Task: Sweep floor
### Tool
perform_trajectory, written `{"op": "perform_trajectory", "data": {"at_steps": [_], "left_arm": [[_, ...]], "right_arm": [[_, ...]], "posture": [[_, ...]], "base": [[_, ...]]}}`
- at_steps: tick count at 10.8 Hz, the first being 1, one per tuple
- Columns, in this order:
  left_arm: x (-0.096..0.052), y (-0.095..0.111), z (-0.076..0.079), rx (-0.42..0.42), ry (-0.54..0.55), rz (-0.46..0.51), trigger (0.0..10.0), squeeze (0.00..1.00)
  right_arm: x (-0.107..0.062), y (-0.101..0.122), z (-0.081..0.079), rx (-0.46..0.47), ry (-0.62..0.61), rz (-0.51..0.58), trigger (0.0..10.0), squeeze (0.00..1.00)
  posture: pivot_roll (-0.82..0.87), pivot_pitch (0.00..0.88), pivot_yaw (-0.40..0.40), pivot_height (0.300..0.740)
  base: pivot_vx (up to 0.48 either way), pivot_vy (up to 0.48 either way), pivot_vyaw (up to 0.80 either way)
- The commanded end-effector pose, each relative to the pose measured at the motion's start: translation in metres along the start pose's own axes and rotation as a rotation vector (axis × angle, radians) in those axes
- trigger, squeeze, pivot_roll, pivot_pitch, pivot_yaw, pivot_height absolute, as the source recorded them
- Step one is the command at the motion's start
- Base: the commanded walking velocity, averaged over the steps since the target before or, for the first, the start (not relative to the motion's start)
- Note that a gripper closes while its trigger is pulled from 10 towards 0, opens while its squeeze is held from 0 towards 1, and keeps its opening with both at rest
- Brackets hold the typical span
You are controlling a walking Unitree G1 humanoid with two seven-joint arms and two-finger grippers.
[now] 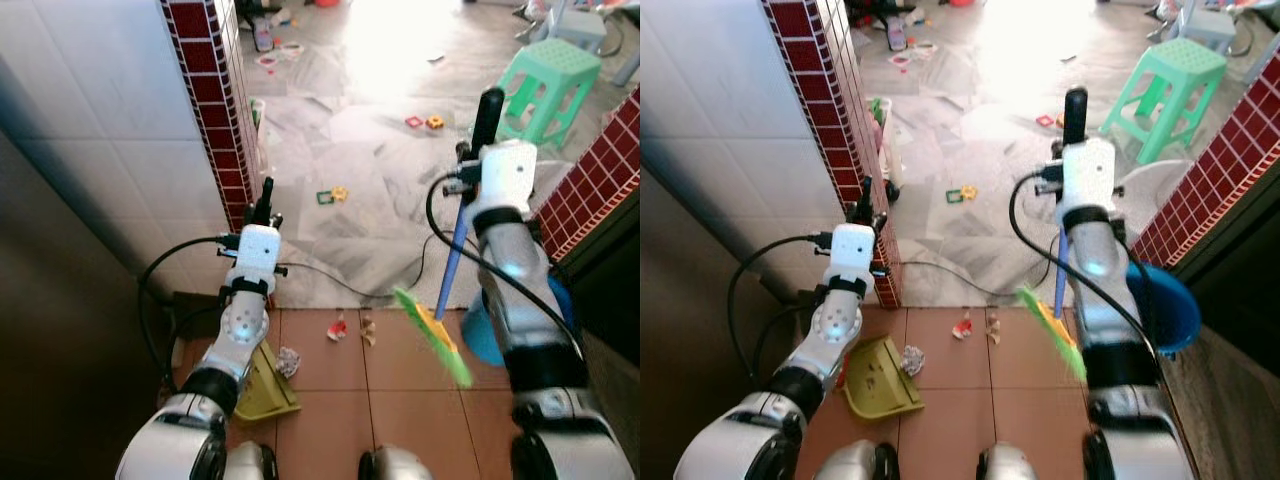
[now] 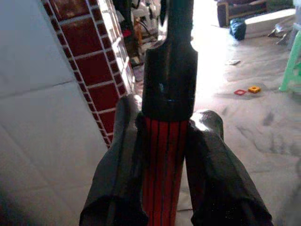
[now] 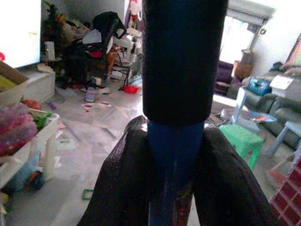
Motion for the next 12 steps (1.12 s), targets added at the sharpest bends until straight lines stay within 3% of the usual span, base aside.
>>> {"op": "perform_trajectory", "data": {"at_steps": [1, 3, 4, 7, 9, 10, 12], "left_arm": [[-0.010, -0.015, 0.020, -0.075, -0.094, -0.086, 10.0, 0.00], [-0.013, -0.016, 0.035, -0.202, -0.202, -0.107, 10.0, 0.00], [-0.014, -0.017, 0.039, -0.215, -0.237, -0.116, 10.0, 0.00], [-0.014, -0.016, 0.045, -0.259, -0.288, -0.126, 10.0, 0.00], [-0.014, -0.018, 0.049, -0.265, -0.323, -0.144, 10.0, 0.00], [-0.015, -0.017, 0.051, -0.313, -0.347, -0.148, 10.0, 0.00], [-0.012, -0.015, 0.049, -0.329, -0.331, -0.143, 10.0, 0.00]], "right_arm": [[0.009, 0.011, -0.013, 0.077, 0.022, 0.045, 10.0, 0.00], [0.012, 0.004, -0.040, 0.195, 0.093, 0.012, 10.0, 0.00], [0.011, 0.001, -0.055, 0.257, 0.143, -0.008, 10.0, 0.00], [0.007, -0.002, -0.070, 0.336, 0.234, -0.071, 10.0, 0.00], [0.011, 0.015, -0.077, 0.370, 0.315, -0.067, 10.0, 0.00], [0.018, 0.041, -0.080, 0.383, 0.367, -0.004, 10.0, 0.00], [0.022, 0.074, -0.081, 0.236, 0.429, 0.146, 10.0, 0.00]], "posture": [[-0.16, 0.110, 0.022, 0.740], [-0.15, 0.099, 0.016, 0.740], [-0.15, 0.091, 0.013, 0.740], [-0.16, 0.081, 0.012, 0.740], [-0.17, 0.077, 0.014, 0.740], [-0.17, 0.073, 0.018, 0.740], [-0.15, 0.071, 0.025, 0.740]], "base": [[0.000, 0.000, 0.00], [0.000, 0.000, 0.00], [0.000, 0.000, 0.00], [0.000, 0.000, 0.00], [0.000, 0.000, 0.00], [0.000, 0.000, 0.00], [0.000, 0.000, 0.00]]}}
Point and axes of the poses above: a point about 5 cm out from each wrist's last joint towards the gripper, its own x axis pointing out of the wrist towards the gripper, its own y axis along the axis of the wrist's last joint, z = x × y, the point moved 3 cm from there along x, pointing out of the wrist towards the gripper, and after that the axes turned 14 degrees about x, right-handed, at the moved point
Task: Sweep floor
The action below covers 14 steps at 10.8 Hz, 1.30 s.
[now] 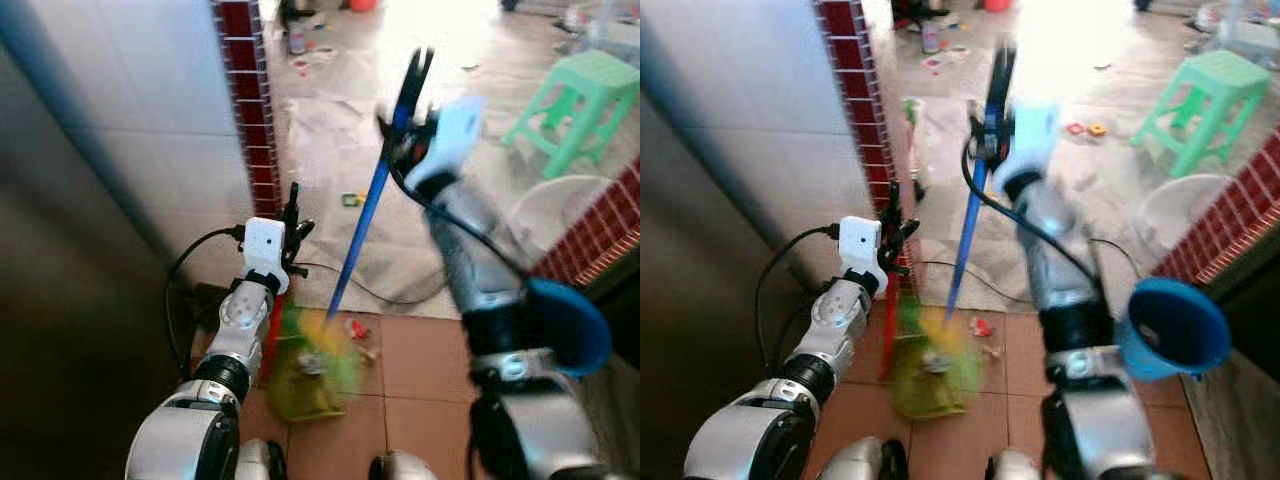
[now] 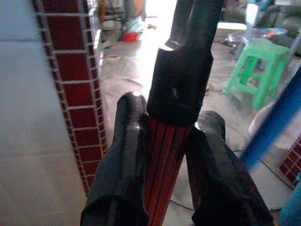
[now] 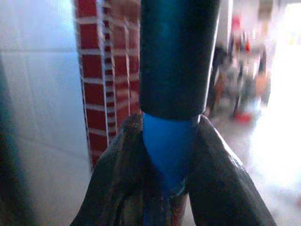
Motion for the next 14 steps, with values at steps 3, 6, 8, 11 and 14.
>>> {"op": "perform_trajectory", "data": {"at_steps": [3, 6, 8, 11, 14], "left_arm": [[-0.014, -0.023, 0.014, -0.079, -0.038, -0.088, 10.0, 0.00], [-0.020, -0.030, 0.007, -0.042, -0.033, -0.126, 10.0, 0.00], [-0.023, -0.033, -0.007, -0.058, 0.067, -0.154, 10.0, 0.00], [-0.027, -0.037, -0.006, -0.050, 0.036, -0.175, 10.0, 0.00], [-0.025, -0.038, 0.009, -0.087, -0.007, -0.195, 10.0, 0.00]], "right_arm": [[0.000, 0.008, 0.020, -0.212, -0.015, 0.055, 10.0, 0.00], [-0.015, -0.077, 0.030, -0.152, -0.007, -0.236, 10.0, 0.00], [-0.017, -0.106, 0.004, 0.040, -0.025, -0.277, 10.0, 0.00], [0.000, -0.083, -0.038, 0.256, 0.084, -0.161, 10.0, 0.00], [0.015, -0.007, -0.053, 0.138, 0.344, -0.028, 10.0, 0.00]], "posture": [[-0.08, 0.104, 0.037, 0.740], [-0.02, 0.159, 0.063, 0.740], [0.01, 0.163, 0.060, 0.740], [-0.02, 0.173, 0.066, 0.740], [-0.07, 0.169, 0.052, 0.740]], "base": [[0.000, 0.000, 0.00], [0.000, 0.000, 0.00], [0.000, 0.000, 0.00], [0.000, 0.000, 0.00], [0.000, 0.000, 0.00]]}}
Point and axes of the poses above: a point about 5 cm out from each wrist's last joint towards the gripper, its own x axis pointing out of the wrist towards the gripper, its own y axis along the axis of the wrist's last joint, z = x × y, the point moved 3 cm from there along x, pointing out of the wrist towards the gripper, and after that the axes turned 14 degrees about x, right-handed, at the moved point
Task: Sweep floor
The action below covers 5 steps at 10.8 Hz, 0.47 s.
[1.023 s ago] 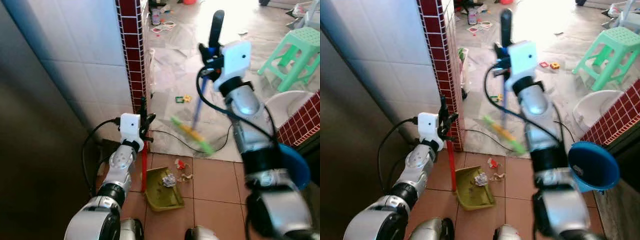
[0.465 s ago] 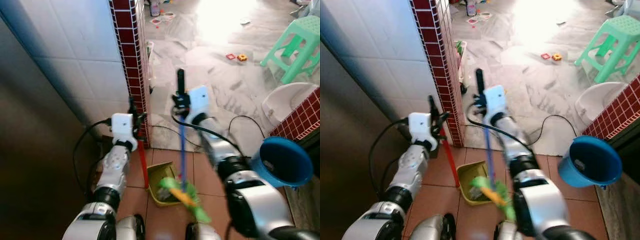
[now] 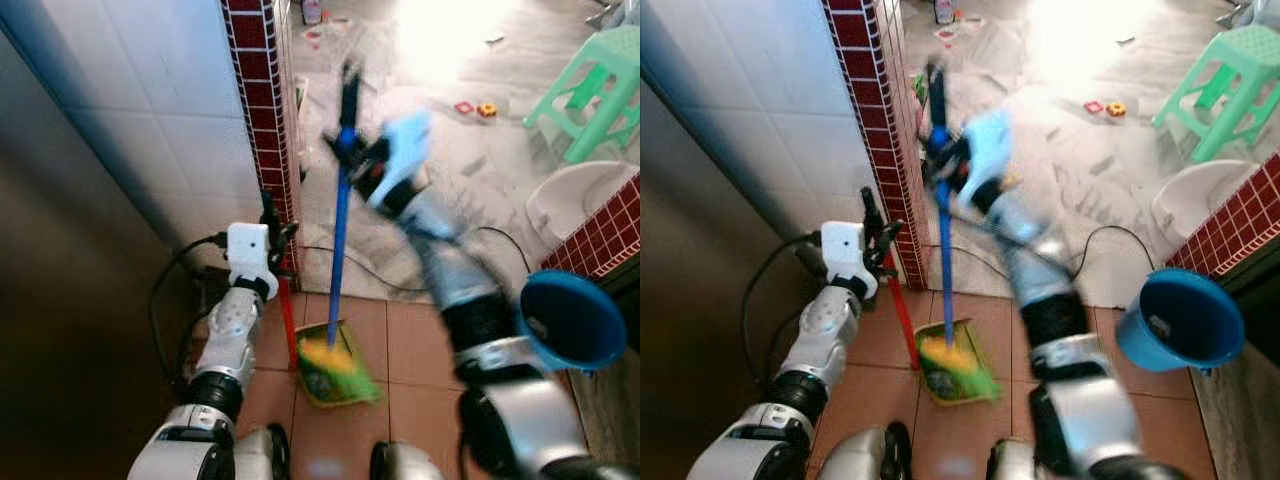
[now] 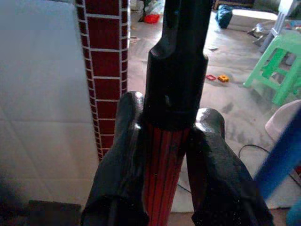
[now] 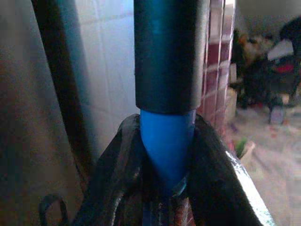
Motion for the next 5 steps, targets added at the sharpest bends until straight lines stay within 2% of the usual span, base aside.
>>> {"op": "perform_trajectory", "data": {"at_steps": [1, 2, 3, 4, 5], "left_arm": [[-0.013, -0.035, 0.021, -0.039, -0.078, -0.163, 10.0, 0.00], [-0.014, -0.037, 0.021, -0.039, -0.078, -0.170, 10.0, 0.00], [-0.013, -0.037, 0.022, -0.039, -0.079, -0.173, 10.0, 0.00], [-0.012, -0.036, 0.024, -0.037, -0.087, -0.175, 10.0, 0.00], [-0.011, -0.036, 0.025, -0.034, -0.091, -0.173, 10.0, 0.00]], "right_arm": [[0.008, 0.038, -0.017, -0.130, 0.115, 0.096, 10.0, 0.00], [0.004, 0.061, -0.019, -0.315, 0.177, 0.120, 10.0, 0.00], [0.002, 0.072, -0.017, -0.399, 0.177, 0.144, 10.0, 0.00], [0.001, 0.074, -0.006, -0.403, 0.119, 0.152, 10.0, 0.00], [-0.003, 0.062, 0.003, -0.414, 0.078, 0.130, 10.0, 0.00]], "posture": [[-0.08, 0.163, 0.046, 0.740], [-0.09, 0.158, 0.044, 0.740], [-0.09, 0.154, 0.041, 0.740], [-0.09, 0.147, 0.030, 0.740], [-0.09, 0.146, 0.028, 0.740]], "base": [[0.000, 0.000, 0.00], [0.000, 0.000, 0.00], [0.000, 0.000, 0.00], [0.000, 0.000, 0.00], [0.000, 0.000, 0.00]]}}
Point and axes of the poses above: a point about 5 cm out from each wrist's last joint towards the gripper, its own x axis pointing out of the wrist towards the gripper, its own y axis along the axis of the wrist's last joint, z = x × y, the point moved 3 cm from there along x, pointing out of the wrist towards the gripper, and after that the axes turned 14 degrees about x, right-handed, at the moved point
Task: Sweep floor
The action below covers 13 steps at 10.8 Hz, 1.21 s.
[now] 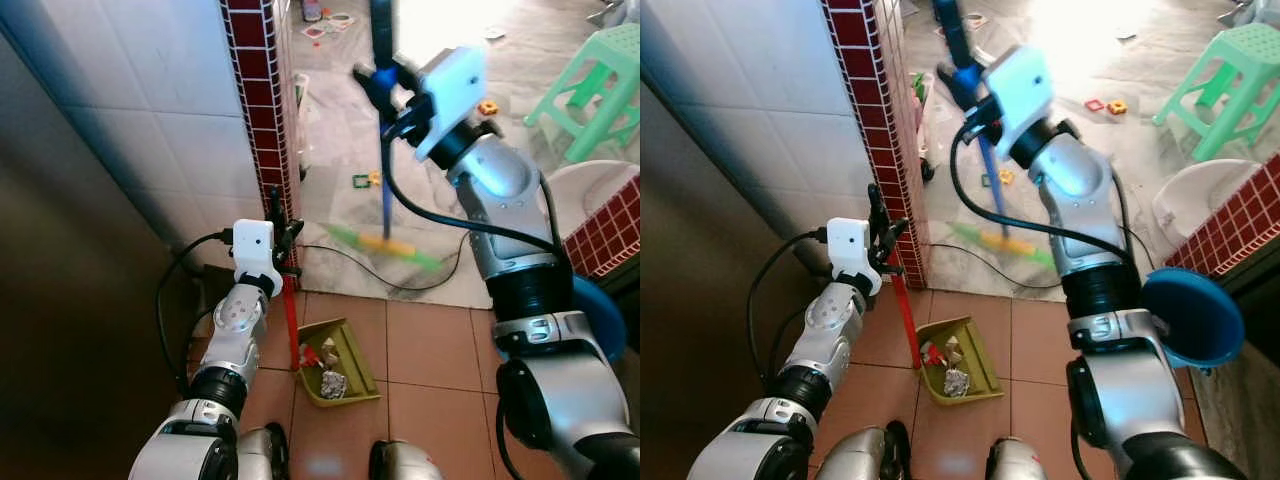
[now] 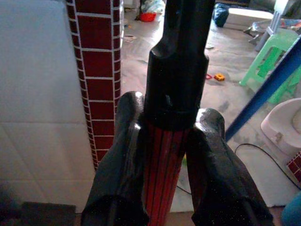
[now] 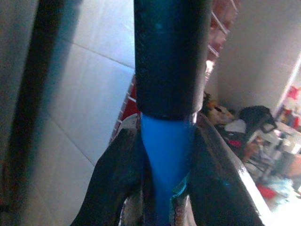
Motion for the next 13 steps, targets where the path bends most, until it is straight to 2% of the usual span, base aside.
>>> {"op": "perform_trajectory", "data": {"at_steps": [1, 2, 3, 4, 5, 6, 7, 8, 9, 10, 11, 13], "left_arm": [[-0.015, -0.038, 0.021, -0.034, -0.076, -0.172, 10.0, 0.00], [-0.014, -0.036, 0.020, -0.038, -0.077, -0.163, 10.0, 0.00], [-0.013, -0.035, 0.020, -0.048, -0.091, -0.151, 10.0, 0.00], [-0.013, -0.033, 0.020, -0.054, -0.103, -0.140, 10.0, 0.00], [-0.013, -0.032, 0.019, -0.057, -0.100, -0.129, 10.0, 0.00], [-0.013, -0.030, 0.017, -0.050, -0.092, -0.117, 10.0, 0.00], [-0.013, -0.028, 0.016, -0.046, -0.088, -0.108, 10.0, 0.00], [-0.010, -0.023, 0.010, -0.066, -0.090, -0.090, 10.0, 0.00], [-0.008, -0.017, 0.005, -0.076, -0.085, -0.067, 10.0, 0.00], [-0.007, -0.009, 0.001, -0.047, -0.086, -0.032, 10.0, 0.00], [-0.008, -0.004, -0.001, -0.008, -0.087, 0.000, 10.0, 0.00], [-0.016, 0.000, 0.001, -0.020, -0.120, 0.016, 10.0, 0.00]], "right_arm": [[-0.001, -0.006, -0.004, -0.020, 0.000, -0.008, 10.0, 0.00], [-0.013, -0.036, -0.005, -0.015, -0.079, -0.084, 10.0, 0.00], [-0.023, -0.061, -0.004, 0.100, -0.205, -0.155, 10.0, 0.00], [-0.032, -0.085, -0.013, 0.250, -0.304, -0.209, 10.0, 0.00], [-0.034, -0.096, -0.028, 0.330, -0.333, -0.225, 10.0, 0.00], [-0.031, -0.097, -0.039, 0.373, -0.348, -0.213, 10.0, 0.00], [-0.030, -0.094, -0.040, 0.379, -0.351, -0.199, 10.0, 0.00], [-0.022, -0.068, -0.023, 0.373, -0.377, -0.104, 10.0, 0.00], [-0.019, -0.054, -0.014, 0.306, -0.378, -0.068, 10.0, 0.00], [-0.020, -0.034, -0.001, 0.212, -0.387, -0.012, 10.0, 0.00], [-0.024, -0.028, 0.004, 0.183, -0.408, 0.002, 10.0, 0.00], [-0.043, -0.028, 0.013, 0.129, -0.469, -0.013, 10.0, 0.00]], "posture": [[-0.09, 0.146, 0.027, 0.740], [-0.08, 0.143, 0.026, 0.740], [-0.08, 0.140, 0.025, 0.740], [-0.07, 0.137, 0.027, 0.740], [-0.07, 0.135, 0.029, 0.740], [-0.07, 0.130, 0.034, 0.740], [-0.07, 0.130, 0.034, 0.740], [-0.08, 0.117, 0.036, 0.740], [-0.09, 0.106, 0.039, 0.740], [-0.09, 0.093, 0.042, 0.740], [-0.09, 0.085, 0.047, 0.740], [-0.10, 0.069, 0.056, 0.740]], "base": [[0.000, 0.000, 0.00], [0.000, 0.000, 0.00], [0.000, 0.000, 0.00], [0.000, 0.000, 0.00], [0.000, 0.000, 0.00], [0.000, 0.000, 0.00], [0.000, 0.000, 0.00], [0.000, 0.000, 0.00], [0.000, 0.000, 0.00], [0.000, 0.000, 0.00], [0.000, 0.000, 0.00], [0.000, 0.000, 0.00]]}}
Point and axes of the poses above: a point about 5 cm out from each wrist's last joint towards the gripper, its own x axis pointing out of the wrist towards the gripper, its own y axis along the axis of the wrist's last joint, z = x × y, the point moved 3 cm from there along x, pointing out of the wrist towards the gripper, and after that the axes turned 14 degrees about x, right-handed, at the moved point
